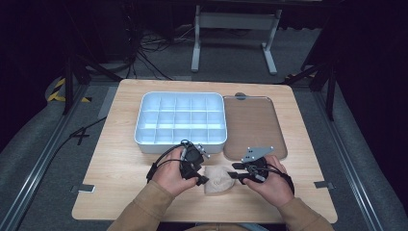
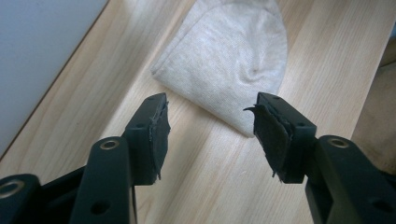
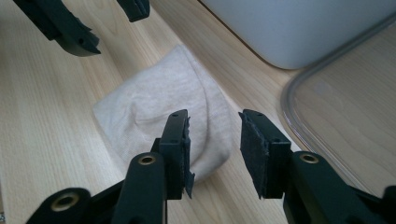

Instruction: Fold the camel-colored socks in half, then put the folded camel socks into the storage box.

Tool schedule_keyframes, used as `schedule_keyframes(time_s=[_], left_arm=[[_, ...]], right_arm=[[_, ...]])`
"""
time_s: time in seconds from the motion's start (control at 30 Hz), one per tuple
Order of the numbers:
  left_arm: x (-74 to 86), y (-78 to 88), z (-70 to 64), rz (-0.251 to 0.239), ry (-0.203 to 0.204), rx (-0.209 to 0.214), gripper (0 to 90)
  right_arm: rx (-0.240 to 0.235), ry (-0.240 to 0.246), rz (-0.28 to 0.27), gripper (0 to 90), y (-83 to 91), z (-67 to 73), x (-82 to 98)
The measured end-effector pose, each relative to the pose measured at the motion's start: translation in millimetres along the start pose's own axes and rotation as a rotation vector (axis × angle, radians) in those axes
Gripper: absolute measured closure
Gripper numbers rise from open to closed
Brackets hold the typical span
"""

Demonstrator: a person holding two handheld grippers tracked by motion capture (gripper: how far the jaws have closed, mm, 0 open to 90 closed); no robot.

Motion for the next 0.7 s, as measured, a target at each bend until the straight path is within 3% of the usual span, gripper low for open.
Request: schedule_keyframes(time_s=[0.23, 0.4, 0.43, 0.7], left_arm=[[0.5, 4.6, 5.3, -0.013, 0.042, -0.032, 46.6], [0.6, 6.9, 11.5, -0.053, 0.086, -0.057, 46.9], [1.9, 8.3, 14.8, -0.079, 0.102, -0.079, 47.2], [10.9, 13.5, 20.3, -0.095, 0.130, -0.111, 45.9]], right_arm=[[-0.019, 0.006, 0.005, 63.3, -4.7, 9.0, -0.1], [-0.030, 0.008, -0.001, 64.8, -5.7, 14.0, -2.5], [-0.036, 0.011, 0.002, 67.0, -6.9, 16.5, -3.2], [-0.092, 0.047, 0.047, 73.2, -21.5, 32.5, -3.3]])
Point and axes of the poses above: each handheld gripper's, and its own axes: y roughly backward along the jaws, x roughly out of its underside, z roughly to its left, the point moved 10 cm from there along -y, roughly forward along the jaws
